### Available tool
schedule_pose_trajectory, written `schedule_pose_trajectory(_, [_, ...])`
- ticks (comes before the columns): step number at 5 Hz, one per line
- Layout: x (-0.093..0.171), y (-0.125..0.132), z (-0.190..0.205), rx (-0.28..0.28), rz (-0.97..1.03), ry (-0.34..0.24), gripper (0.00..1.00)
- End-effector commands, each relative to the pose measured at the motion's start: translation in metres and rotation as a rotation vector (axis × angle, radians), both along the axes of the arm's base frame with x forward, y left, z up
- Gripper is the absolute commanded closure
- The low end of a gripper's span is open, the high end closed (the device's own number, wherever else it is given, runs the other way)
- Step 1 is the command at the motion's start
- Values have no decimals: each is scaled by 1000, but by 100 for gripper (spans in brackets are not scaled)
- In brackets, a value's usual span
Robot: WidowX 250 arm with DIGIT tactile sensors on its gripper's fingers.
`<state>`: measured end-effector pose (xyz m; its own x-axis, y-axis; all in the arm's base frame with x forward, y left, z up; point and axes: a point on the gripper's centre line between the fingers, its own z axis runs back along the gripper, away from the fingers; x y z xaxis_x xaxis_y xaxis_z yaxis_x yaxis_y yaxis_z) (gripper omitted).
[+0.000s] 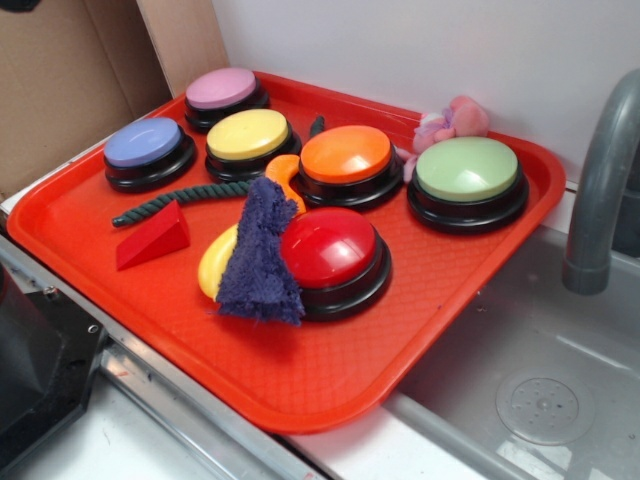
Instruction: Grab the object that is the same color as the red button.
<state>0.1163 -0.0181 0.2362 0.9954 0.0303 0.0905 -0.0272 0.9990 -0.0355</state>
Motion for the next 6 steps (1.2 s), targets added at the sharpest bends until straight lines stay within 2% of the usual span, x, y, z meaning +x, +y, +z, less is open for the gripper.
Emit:
schedule_pose_trajectory(1, [0,0,0,0,0,0,0])
schedule_pose_trajectory(2, [16,7,-23,-38,-92,-20,0])
schedule_pose_trajectory(3, [27,11,-45,3,-111,-83,0])
schedule_pose_trajectory(4, [40,23,-76,97,-158,-93,0])
schedule_pose_trajectory(6, [54,53,-139,135,-195,-88,0])
